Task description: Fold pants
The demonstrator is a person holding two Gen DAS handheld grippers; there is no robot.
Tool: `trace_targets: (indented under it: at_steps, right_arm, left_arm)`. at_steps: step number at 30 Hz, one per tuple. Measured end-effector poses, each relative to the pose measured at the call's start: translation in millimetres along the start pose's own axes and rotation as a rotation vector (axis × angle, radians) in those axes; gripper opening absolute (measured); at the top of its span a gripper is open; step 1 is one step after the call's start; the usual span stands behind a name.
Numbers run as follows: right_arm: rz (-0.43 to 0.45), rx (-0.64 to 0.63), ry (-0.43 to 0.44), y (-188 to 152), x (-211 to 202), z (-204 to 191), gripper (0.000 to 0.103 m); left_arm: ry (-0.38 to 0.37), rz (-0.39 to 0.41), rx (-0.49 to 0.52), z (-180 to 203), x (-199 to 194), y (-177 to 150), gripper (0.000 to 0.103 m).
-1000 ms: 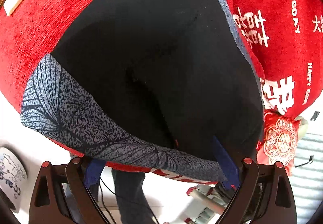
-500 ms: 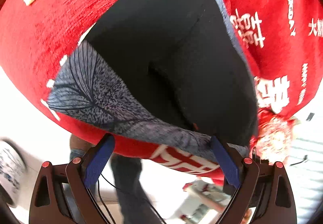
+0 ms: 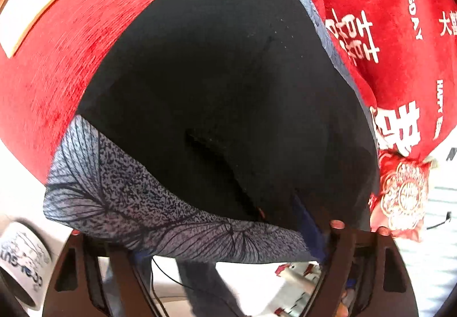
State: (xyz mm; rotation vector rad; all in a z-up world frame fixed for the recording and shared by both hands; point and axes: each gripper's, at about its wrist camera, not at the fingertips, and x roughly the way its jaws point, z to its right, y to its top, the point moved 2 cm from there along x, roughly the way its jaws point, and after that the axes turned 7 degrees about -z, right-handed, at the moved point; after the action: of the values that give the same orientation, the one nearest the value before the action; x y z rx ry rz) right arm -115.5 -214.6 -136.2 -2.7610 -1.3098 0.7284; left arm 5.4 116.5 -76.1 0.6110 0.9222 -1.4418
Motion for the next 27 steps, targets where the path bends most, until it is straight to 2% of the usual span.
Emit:
trace_targets:
  at_steps: [2, 5, 7, 8, 9, 12, 18, 23, 27]
  right_arm:
    - [0.053, 0.03, -0.011, 4, -5, 0, 0.035]
    - [0.121, 0.104, 0.015, 7, -17, 14, 0.037]
    - [0.156, 0.19, 0.072, 8, -20, 28, 0.037]
    - [0.167, 0.227, 0.097, 8, -23, 31, 0.028]
    - [0.173, 0.234, 0.101, 9, -26, 29, 0.009]
    - [0.162, 0.201, 0.069, 17, -35, 3, 0.008]
    - [0.058, 0.034, -0.004, 61, -53, -82, 0.008]
    - [-0.01, -0.078, -0.035, 131, -48, -142, 0.008]
    - [-0.074, -0.122, -0.119, 196, -30, -166, 0.012]
  left_arm:
    - [-0.001, -0.014, 0.02, -1, -2, 0, 0.079]
    - [0.044, -0.028, 0.059, 2, -3, -1, 0.07]
    - [0.088, -0.026, 0.058, 3, -1, 1, 0.048]
    - [0.102, -0.023, 0.053, 1, -3, 1, 0.04]
    - [0.115, -0.022, 0.044, -2, -5, 1, 0.025]
    - [0.093, -0.024, 0.001, -5, -19, 3, 0.024]
    - [0.065, 0.018, 0.045, 45, -53, 22, 0.024]
    - [0.031, 0.098, 0.085, 94, -74, 72, 0.025]
    - [0.062, 0.188, 0.15, 139, -71, 129, 0.025]
